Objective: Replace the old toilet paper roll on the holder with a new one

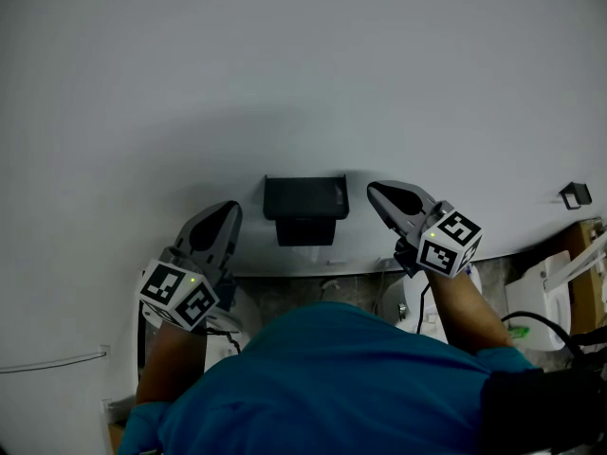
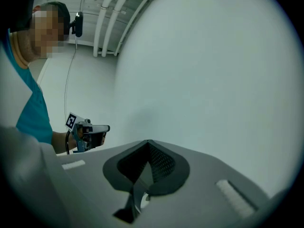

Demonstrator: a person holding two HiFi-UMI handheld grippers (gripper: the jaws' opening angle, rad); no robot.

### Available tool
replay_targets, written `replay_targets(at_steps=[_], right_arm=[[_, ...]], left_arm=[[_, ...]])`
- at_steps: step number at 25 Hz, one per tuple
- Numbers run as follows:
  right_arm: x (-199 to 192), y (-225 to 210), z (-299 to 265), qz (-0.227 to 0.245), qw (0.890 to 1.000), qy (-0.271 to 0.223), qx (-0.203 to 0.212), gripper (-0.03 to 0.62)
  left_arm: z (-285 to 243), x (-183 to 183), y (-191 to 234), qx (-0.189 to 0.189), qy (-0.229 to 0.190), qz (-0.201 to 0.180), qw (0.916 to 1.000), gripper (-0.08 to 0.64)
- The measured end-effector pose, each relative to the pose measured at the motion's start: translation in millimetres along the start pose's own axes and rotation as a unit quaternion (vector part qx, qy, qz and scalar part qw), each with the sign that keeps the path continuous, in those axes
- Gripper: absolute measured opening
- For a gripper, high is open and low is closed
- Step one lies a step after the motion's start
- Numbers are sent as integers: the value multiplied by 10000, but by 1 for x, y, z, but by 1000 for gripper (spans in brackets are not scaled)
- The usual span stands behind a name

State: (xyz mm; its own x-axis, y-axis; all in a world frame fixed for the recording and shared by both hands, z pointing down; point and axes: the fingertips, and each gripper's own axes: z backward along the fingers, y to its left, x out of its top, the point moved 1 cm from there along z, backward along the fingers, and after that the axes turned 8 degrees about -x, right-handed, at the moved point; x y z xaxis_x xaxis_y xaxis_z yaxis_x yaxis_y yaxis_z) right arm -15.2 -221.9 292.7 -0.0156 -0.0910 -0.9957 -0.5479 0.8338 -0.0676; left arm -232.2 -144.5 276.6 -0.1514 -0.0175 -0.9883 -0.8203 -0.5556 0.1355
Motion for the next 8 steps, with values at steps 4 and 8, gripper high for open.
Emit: replay_targets(at_steps=[4, 8], right_arm=[[-3, 0, 0, -14, 10000, 12, -9, 2], [-4, -1, -1, -13, 10000, 4, -9, 1]], left_arm=[[0, -1, -1, -22, 12, -4, 10000, 8], [-1, -2, -1, -53, -26, -20, 10000, 8]])
